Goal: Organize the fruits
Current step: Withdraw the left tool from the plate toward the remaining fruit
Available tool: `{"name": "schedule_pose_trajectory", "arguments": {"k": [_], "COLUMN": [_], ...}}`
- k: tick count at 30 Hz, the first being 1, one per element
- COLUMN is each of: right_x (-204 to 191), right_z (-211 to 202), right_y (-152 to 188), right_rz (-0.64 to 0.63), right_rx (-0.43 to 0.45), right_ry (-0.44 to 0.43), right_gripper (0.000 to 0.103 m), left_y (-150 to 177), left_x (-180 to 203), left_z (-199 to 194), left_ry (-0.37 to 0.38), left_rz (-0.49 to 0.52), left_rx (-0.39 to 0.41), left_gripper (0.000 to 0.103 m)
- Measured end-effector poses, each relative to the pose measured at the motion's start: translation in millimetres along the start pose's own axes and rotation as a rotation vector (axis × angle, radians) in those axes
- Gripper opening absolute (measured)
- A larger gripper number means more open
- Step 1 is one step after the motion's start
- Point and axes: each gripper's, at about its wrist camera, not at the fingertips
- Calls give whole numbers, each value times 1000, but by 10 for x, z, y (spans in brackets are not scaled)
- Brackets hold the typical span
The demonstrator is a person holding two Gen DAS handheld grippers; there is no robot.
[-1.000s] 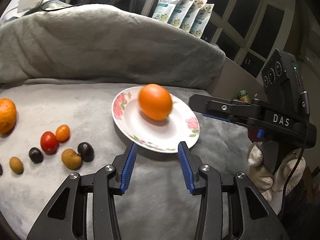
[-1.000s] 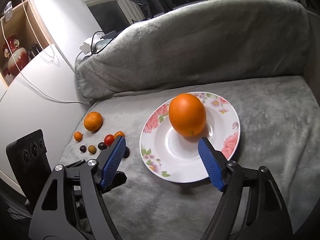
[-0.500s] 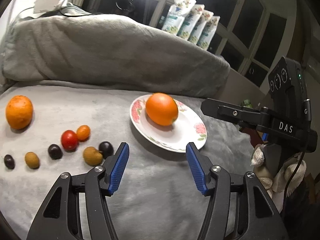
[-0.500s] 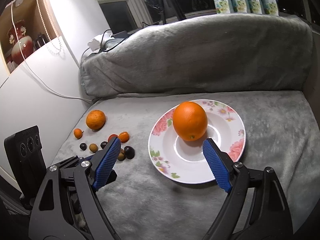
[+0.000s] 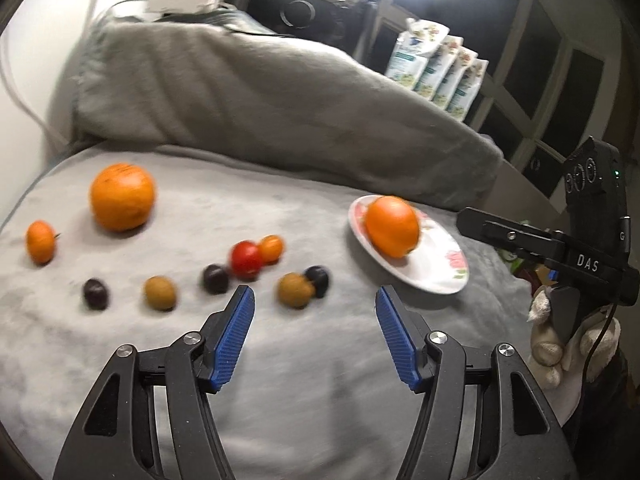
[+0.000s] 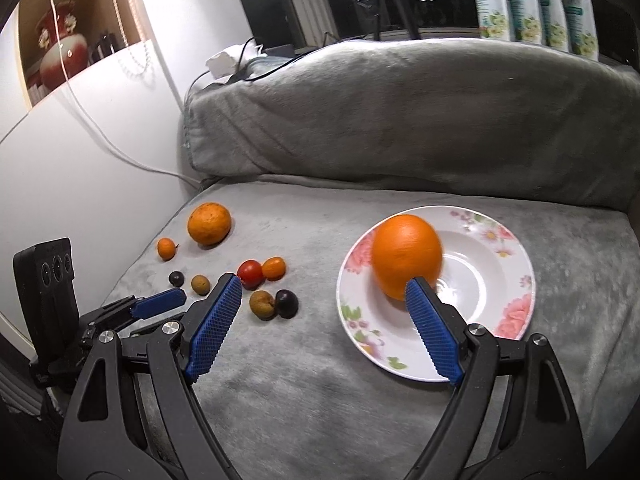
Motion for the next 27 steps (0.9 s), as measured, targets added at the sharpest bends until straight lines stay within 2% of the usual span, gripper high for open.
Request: {"name": "schedule_pose_trajectory", "arguments": {"k": [9, 14, 17, 20, 22, 24, 27], "right_x": [-310, -455, -540, -614, -652, -696, -769], "right_z": [275, 427, 522, 612, 671, 740, 854], "right_y": [82, 112, 110, 86, 68, 48, 23], "right_rz": [-106, -156, -187, -214, -225, -245, -285], "right_rx": [-53, -86, -111, -130, -147, -165, -198], "right_ry": [-26, -51, -73, -88, -105, -118, -133], "right_gripper": [87, 86, 78, 73, 62, 57, 53], "left_y": [131, 156, 166, 178, 180, 180, 179], "left_x": [-452, -600, -624, -649, -658, -668, -670], "left_z": [-142, -198, -216, -220, -213, -208, -197], "left_ry": [-108, -131, -143, -137, -133, -126, -122], "left_rz": [-24, -47, -35, -34, -34, -37, -33], "left_rx": [-29, -31, -29, -35, -38, -42, -48], "left_gripper": [63, 62, 62, 56, 53, 51, 47]}}
Point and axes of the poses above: each gripper's, at about its wrist camera, not at the fingertips, and z roughly the way its jaws point, x to its right, y to its underside, and after that the axes turned 7 degrees about x, right-handed
